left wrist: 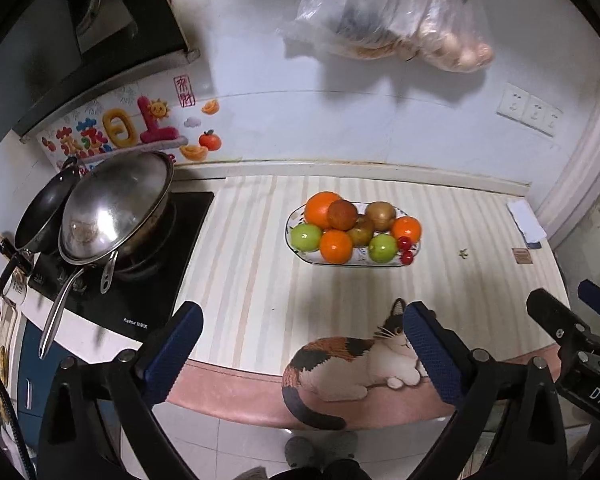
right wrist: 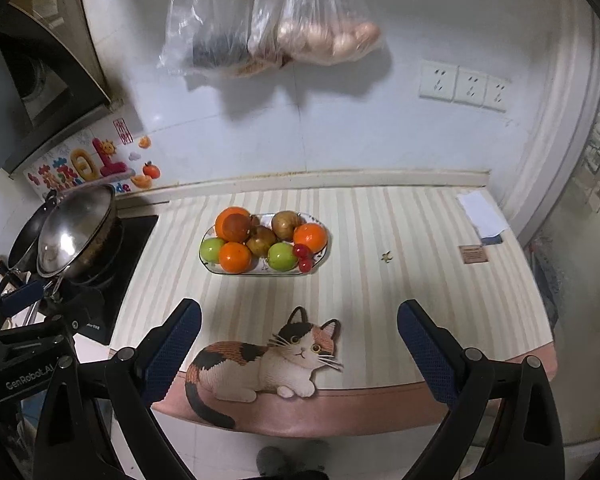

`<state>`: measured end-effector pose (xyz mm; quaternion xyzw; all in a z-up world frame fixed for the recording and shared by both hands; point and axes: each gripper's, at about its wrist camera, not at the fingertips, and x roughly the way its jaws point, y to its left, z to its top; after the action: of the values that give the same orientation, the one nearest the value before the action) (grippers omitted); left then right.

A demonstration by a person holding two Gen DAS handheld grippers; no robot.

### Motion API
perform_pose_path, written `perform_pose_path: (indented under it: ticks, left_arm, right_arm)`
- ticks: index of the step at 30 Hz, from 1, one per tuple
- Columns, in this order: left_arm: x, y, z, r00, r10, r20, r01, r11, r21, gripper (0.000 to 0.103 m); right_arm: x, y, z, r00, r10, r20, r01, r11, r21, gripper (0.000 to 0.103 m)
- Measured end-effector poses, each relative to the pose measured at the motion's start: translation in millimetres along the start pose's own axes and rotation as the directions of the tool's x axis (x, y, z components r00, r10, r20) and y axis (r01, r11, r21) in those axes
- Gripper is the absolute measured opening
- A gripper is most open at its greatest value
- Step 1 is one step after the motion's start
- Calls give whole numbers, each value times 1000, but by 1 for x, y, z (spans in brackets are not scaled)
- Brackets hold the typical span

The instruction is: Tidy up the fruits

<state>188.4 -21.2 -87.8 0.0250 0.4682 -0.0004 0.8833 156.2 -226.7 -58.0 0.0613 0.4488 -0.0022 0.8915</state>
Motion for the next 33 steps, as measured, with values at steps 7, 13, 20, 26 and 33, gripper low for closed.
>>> perform_pose_path:
  ticks: [7, 13, 20, 26, 33]
  left_arm:
    - [21, 8, 2, 999, 19, -41, -19, 1000, -18, 103]
    - [22, 12, 0, 999, 22, -46, -23, 999, -25, 103]
    - [17, 12, 0, 999, 17, -38, -17, 1000, -23, 103]
    - [12, 10, -2, 999, 11, -31, -12, 1000, -20, 103]
    - [8, 8, -3, 1000, 8, -24, -9, 1000, -20, 103]
  right_arm:
    - [35, 7, 7, 999, 10, -49, -11, 1000, -15, 100]
    - [44, 12, 7, 998, 16, -64, -18, 1000, -25, 100]
    - [40, 14, 5, 998, 18, -64, -20, 999, -29, 100]
    - [37, 14, 4, 998, 19, -63, -21, 999, -29, 100]
    - [32, 14, 3, 998, 22, -58, -23, 999, -26, 100]
